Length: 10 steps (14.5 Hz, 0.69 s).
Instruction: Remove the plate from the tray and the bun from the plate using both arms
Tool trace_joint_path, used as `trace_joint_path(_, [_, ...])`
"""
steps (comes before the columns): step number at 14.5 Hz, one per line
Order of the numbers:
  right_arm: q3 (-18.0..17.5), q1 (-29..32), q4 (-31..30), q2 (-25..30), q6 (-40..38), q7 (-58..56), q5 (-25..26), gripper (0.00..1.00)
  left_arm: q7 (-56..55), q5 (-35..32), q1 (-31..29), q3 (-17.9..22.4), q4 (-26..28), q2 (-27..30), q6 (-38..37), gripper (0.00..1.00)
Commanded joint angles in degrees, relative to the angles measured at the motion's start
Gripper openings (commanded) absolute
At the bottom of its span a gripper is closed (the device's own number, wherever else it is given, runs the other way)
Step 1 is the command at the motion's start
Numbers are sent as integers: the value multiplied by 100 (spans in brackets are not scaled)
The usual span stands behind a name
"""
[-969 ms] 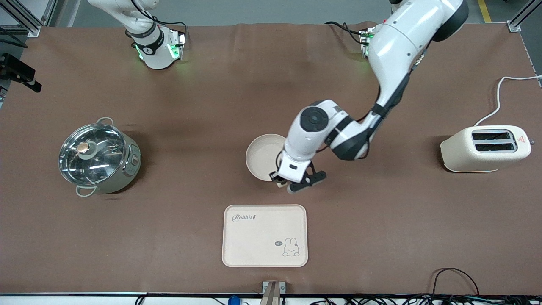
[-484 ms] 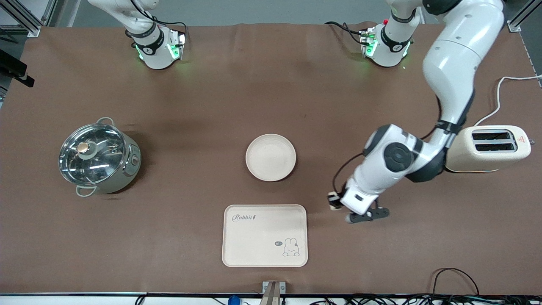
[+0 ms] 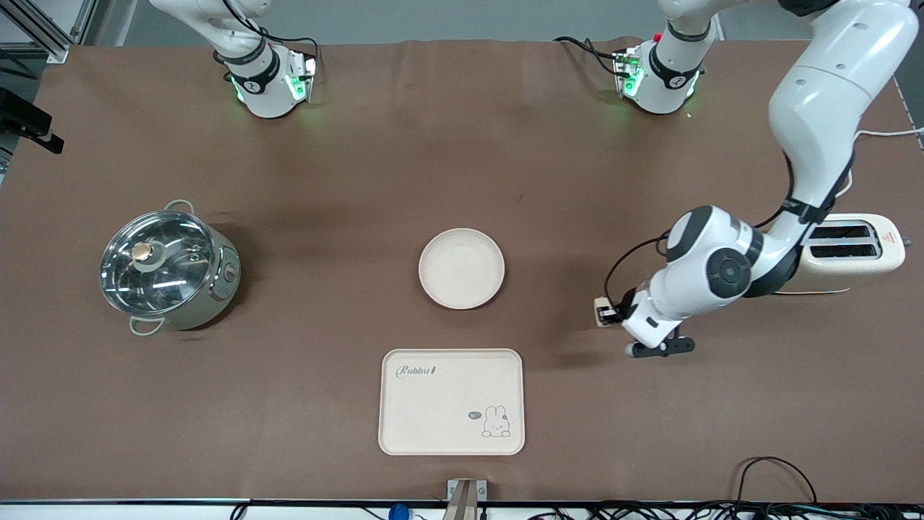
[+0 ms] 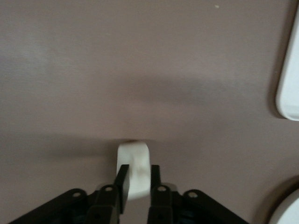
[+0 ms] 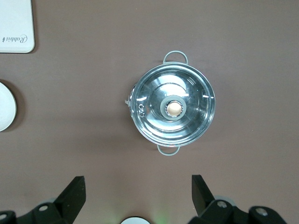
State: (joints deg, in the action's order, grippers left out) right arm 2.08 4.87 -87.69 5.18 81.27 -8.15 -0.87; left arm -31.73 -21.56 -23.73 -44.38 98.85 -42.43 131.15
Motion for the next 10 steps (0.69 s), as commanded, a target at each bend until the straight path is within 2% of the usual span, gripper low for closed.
trace_joint_path(1, [-23, -47, -29, 27, 12, 121, 8, 100, 421, -138, -325, -220, 4, 322, -176, 100])
trace_joint_path(3, [-23, -47, -29, 36, -40, 121, 8, 100, 631, -252, -212, -334, -661, 638, -1226, 100])
trace_joint_path(6, [-15, -21, -29, 36, -67, 112, 8, 100, 1308, -340, -70, -597, -2208, 771, -3352, 100])
trace_joint_path(8, [-15, -29, -38, 36, -128, 112, 8, 100, 1659, -314, -149, -695, -2502, 1199, -4164, 100])
trace_joint_path(10, [-15, -21, -47, 36, -128, 95, 8, 100, 1723, -235, -263, -712, -2494, 1797, -4561, 100])
